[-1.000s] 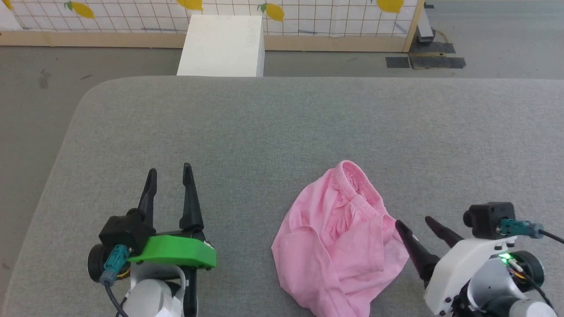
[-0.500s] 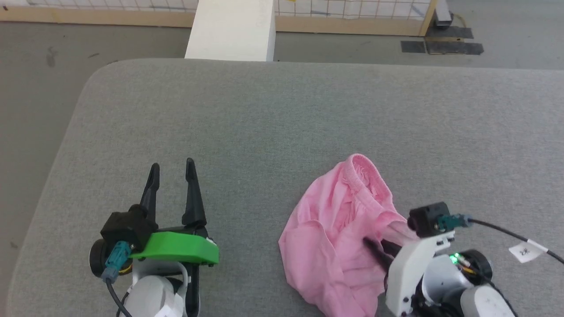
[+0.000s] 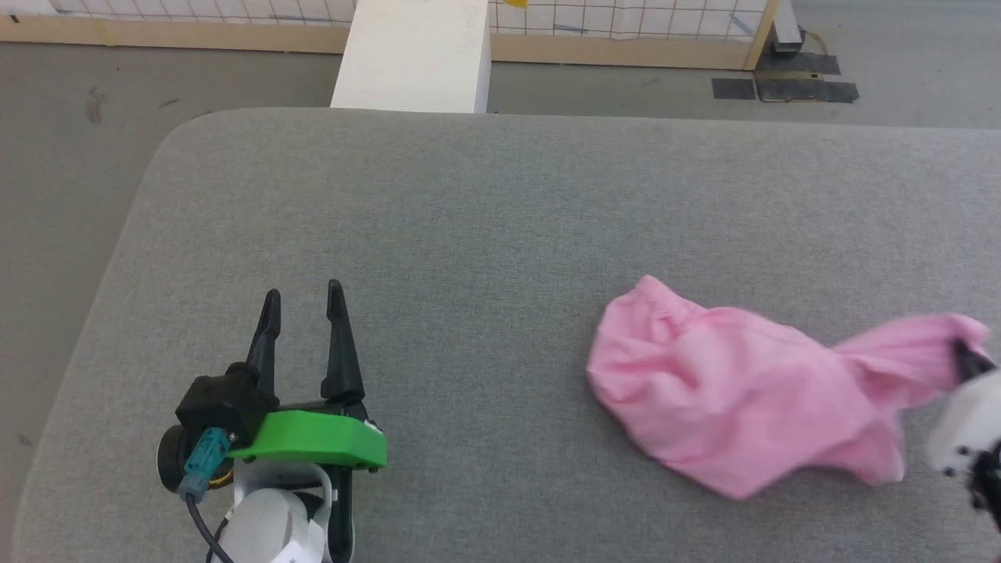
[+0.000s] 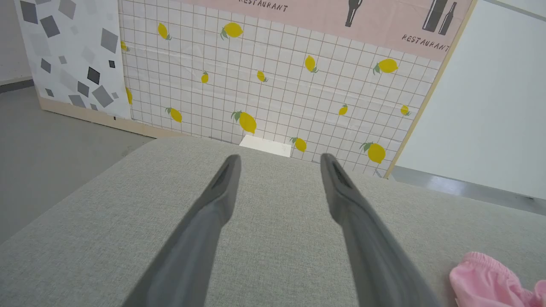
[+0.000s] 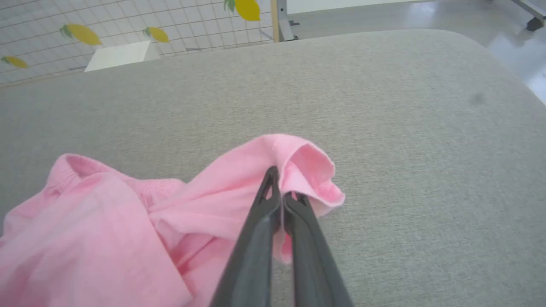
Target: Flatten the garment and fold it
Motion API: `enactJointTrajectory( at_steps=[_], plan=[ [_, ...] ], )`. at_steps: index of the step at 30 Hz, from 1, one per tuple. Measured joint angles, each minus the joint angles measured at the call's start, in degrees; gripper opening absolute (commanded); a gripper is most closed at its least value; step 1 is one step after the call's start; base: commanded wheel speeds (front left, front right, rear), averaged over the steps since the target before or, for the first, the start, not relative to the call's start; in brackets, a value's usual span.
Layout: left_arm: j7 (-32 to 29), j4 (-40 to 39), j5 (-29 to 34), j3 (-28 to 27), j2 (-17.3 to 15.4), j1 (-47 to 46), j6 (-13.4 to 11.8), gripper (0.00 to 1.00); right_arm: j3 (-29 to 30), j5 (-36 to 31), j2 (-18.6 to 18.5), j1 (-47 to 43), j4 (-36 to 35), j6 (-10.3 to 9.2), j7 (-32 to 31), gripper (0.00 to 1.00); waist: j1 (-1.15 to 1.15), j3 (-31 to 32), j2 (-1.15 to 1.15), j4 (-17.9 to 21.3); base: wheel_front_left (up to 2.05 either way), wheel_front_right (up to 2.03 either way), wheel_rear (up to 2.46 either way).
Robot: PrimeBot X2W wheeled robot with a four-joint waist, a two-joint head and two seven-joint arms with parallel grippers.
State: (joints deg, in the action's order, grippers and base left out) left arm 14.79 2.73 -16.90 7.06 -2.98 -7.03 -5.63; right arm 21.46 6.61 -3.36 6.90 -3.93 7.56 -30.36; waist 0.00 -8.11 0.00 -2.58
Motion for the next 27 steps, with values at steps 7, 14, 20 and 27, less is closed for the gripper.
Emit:
enactJointTrajectory(
  at_steps=[7,14,20,27],
  plan=[
    [0.00,0.83,0.04,1.21,0.01,0.00,0.34,1.00,11.70,-4.11,0.23,0.23,9.82,0.00,5.67,1.00,0.00,0.09,0.00,1.28,0.00,0.00,0.00],
    [-0.03,6.95,1.64,7.20,0.00,-1.74,4.75,1.00,3.56,1.40,0.46,-2.65,9.49,0.01,18.19,1.00,0.00,0.52,0.00,4.45,0.00,0.00,0.00],
    [-9.68,17.39,5.14,15.28,-0.49,-12.36,10.24,1.00,-5.71,4.88,0.46,-5.78,7.32,0.01,22.99,1.00,0.00,0.33,0.00,9.06,0.00,0.00,0.00],
    [-25.51,28.26,4.52,24.28,-2.09,-26.77,12.72,1.00,-13.24,7.19,0.47,-6.02,6.58,0.01,23.34,1.00,0.00,-0.61,0.00,15.70,0.00,0.00,0.00]
  ],
)
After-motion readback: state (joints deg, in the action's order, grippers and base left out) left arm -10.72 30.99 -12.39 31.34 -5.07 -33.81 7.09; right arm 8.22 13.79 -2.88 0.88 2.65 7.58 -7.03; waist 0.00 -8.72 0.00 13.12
